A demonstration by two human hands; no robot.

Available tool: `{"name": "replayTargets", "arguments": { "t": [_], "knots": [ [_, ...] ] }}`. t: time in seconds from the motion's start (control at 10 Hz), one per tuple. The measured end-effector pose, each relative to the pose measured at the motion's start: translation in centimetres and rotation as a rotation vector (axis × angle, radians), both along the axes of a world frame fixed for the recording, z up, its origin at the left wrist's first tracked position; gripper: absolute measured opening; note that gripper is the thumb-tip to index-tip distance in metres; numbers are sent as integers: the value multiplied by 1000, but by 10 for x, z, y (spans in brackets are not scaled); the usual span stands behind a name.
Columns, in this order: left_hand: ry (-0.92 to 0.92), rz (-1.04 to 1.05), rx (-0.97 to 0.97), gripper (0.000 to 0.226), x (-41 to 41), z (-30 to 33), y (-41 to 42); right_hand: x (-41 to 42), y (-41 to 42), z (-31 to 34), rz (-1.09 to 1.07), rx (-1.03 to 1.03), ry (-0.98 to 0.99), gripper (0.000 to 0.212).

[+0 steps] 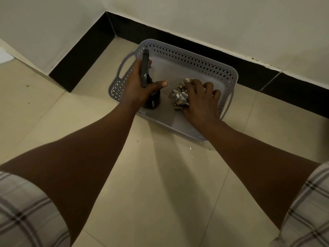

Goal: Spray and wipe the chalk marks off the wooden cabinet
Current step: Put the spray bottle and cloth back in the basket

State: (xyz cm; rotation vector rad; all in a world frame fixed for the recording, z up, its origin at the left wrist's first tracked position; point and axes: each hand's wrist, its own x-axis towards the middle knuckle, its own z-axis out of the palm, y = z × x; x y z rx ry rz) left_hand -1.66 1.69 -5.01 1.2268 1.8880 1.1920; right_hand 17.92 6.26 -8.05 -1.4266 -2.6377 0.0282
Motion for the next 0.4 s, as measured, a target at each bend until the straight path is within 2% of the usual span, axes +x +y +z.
{"name": "replayTargets", "arguments": {
  "t": [0.2, 0.3, 0.4],
  "knots": [
    [48, -9, -63, 84, -13, -3, -9, 3, -2, 10, 61, -34, -11, 78],
    [89, -12, -113, 86, -18, -2, -11, 2, -2, 13, 86, -46, 57, 77],
    [204, -34, -224, 96, -24, 12, -23, 1, -6, 22, 59, 9, 132, 65]
  ]
}}
